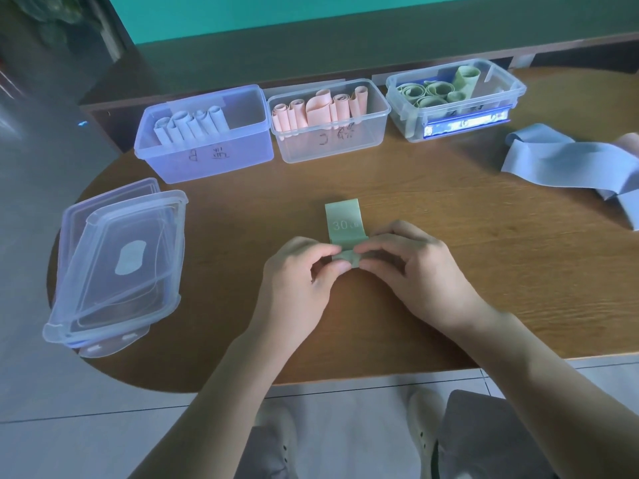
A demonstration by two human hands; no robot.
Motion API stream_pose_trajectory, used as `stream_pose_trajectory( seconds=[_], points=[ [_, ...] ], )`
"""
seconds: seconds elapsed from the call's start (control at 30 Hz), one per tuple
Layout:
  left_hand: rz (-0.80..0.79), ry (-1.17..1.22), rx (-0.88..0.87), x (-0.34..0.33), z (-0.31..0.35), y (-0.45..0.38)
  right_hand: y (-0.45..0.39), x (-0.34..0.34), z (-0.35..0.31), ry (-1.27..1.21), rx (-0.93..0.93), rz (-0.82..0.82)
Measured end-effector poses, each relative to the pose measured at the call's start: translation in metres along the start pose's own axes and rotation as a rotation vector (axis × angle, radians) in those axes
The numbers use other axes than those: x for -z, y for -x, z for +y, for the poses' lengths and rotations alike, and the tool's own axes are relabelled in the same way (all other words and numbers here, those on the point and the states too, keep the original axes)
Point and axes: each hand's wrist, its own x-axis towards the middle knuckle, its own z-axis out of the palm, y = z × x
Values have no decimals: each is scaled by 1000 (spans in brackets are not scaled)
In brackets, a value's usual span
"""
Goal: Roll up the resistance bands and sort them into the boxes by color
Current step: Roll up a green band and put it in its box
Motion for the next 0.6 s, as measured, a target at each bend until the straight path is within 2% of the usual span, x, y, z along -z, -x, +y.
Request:
stream_pose_trajectory(
  seconds=[0.1, 0.33, 0.43, 0.6],
  points=[
    [18, -36, -4, -4, -2, -3, -5, 1, 5, 9, -35, -60],
    [69, -43, -53, -3, 2, -3, -13, -4, 5, 5, -49, -58],
    [33, -35, 12, -3, 2, -5, -12, -6, 6, 51, -24, -13],
    [26, -40, 15, -5, -2, -9, -12, -8, 3, 38, 5, 67]
  ],
)
